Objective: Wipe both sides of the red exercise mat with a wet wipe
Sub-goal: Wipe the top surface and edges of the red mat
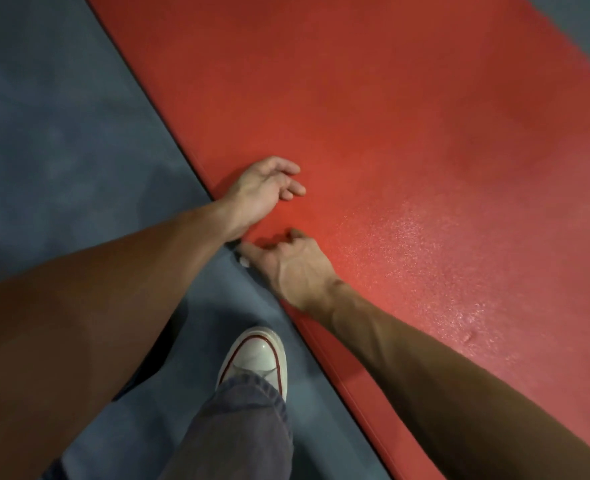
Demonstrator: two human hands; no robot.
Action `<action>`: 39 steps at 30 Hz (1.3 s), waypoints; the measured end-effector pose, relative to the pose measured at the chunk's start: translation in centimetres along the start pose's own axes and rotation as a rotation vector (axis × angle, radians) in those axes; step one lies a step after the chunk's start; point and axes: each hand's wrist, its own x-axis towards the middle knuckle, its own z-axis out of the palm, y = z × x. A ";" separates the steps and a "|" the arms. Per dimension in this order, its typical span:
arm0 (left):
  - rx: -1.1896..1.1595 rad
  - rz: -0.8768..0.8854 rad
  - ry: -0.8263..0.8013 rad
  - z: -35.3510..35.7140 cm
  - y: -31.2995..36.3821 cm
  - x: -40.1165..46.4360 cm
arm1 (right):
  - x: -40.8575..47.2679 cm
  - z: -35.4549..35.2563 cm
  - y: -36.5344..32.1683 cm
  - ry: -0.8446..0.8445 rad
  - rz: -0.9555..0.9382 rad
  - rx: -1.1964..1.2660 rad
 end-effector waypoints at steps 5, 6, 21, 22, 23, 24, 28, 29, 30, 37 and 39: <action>0.070 -0.009 -0.004 0.4 0.4 0.3 | -7.0 -1.5 2.3 -0.125 -0.126 -0.012; 0.093 -0.015 -0.006 0.5 0.5 0.4 | -8.1 -2.5 2.8 -0.247 -0.106 -0.047; 0.713 0.078 -0.435 1.0 0.3 -5.7 | -16.3 -20.2 1.9 -0.521 0.625 -0.087; 0.719 0.067 -0.418 1.1 0.4 -6.0 | -16.0 -20.4 1.7 -0.518 0.629 -0.085; 0.712 0.061 -0.403 1.1 0.6 -6.2 | -15.7 -20.5 1.6 -0.521 0.624 -0.094; 0.700 0.064 -0.400 1.0 0.8 -6.2 | -15.1 -20.6 1.6 -0.521 0.616 -0.104; 0.679 0.078 -0.422 0.5 1.2 -6.5 | -12.5 -19.7 1.8 -0.420 0.597 -0.027; 0.681 0.071 -0.424 0.4 1.2 -6.6 | -11.7 -19.1 1.9 -0.392 0.587 -0.001; 0.690 0.065 -0.418 0.3 1.2 -6.7 | -10.9 -18.5 1.8 -0.375 0.579 0.024; 0.728 0.051 -0.406 0.6 0.8 -5.2 | -10.5 -13.9 1.7 -0.201 0.541 0.215; 0.763 0.037 -0.418 0.6 1.1 -4.8 | -11.4 -13.5 1.7 -0.119 0.550 0.299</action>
